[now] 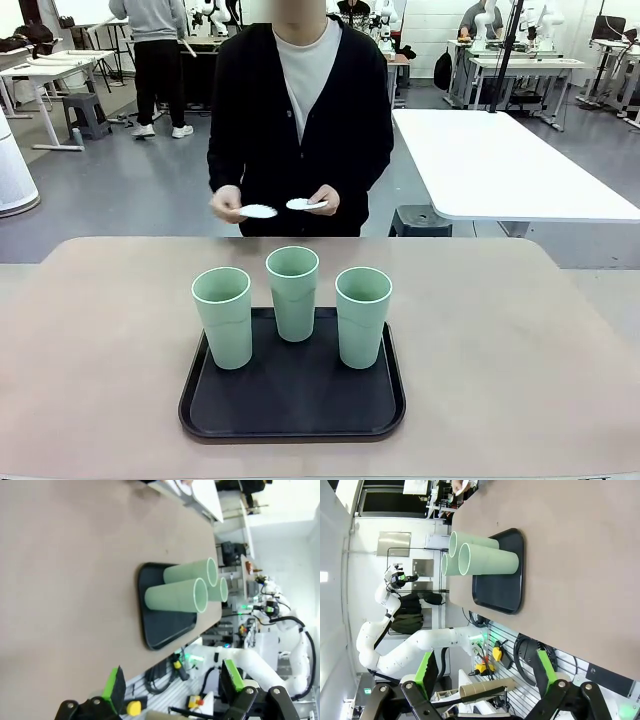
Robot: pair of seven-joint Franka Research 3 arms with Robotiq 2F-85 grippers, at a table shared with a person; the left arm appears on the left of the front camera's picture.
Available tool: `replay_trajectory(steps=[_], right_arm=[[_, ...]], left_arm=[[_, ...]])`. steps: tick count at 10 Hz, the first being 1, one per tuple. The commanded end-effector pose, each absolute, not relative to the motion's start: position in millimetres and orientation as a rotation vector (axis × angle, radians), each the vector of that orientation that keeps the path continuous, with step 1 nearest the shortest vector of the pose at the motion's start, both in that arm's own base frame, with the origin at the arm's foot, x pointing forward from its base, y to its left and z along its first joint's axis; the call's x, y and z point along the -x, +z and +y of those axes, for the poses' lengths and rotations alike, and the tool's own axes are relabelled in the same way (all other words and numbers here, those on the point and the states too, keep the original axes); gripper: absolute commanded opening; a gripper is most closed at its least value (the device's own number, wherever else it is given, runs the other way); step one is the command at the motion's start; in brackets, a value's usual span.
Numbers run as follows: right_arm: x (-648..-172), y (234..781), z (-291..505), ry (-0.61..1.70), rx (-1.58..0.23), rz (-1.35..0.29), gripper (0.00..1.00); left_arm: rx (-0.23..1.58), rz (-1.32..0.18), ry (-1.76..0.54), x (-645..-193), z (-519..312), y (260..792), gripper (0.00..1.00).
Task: Place coasters on the table and set cups on them.
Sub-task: Pick up one Reusable plastic cup and place it on a coaster set by the human.
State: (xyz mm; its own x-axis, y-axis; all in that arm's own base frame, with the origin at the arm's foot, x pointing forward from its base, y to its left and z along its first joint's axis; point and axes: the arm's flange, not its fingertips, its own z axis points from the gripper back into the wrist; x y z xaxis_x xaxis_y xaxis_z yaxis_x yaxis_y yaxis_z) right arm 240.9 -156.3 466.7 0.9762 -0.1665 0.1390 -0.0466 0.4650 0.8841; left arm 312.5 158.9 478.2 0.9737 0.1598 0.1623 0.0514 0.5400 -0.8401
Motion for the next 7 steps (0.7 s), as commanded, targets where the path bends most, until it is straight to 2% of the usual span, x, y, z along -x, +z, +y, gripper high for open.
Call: replay_trajectory(steps=[1,7], right_arm=[[-239.5,466.8,-158.5,-0.076,-1.095,-0.218,1.00],[-239.5,466.8,-158.5,-0.076,-1.095,-0.218,1.00]], left_arm=[[1.014,-0.229,0.077,-310.5,164.7,475.6,1.00],[1.014,-0.229,0.077,-310.5,164.7,475.6,1.00]])
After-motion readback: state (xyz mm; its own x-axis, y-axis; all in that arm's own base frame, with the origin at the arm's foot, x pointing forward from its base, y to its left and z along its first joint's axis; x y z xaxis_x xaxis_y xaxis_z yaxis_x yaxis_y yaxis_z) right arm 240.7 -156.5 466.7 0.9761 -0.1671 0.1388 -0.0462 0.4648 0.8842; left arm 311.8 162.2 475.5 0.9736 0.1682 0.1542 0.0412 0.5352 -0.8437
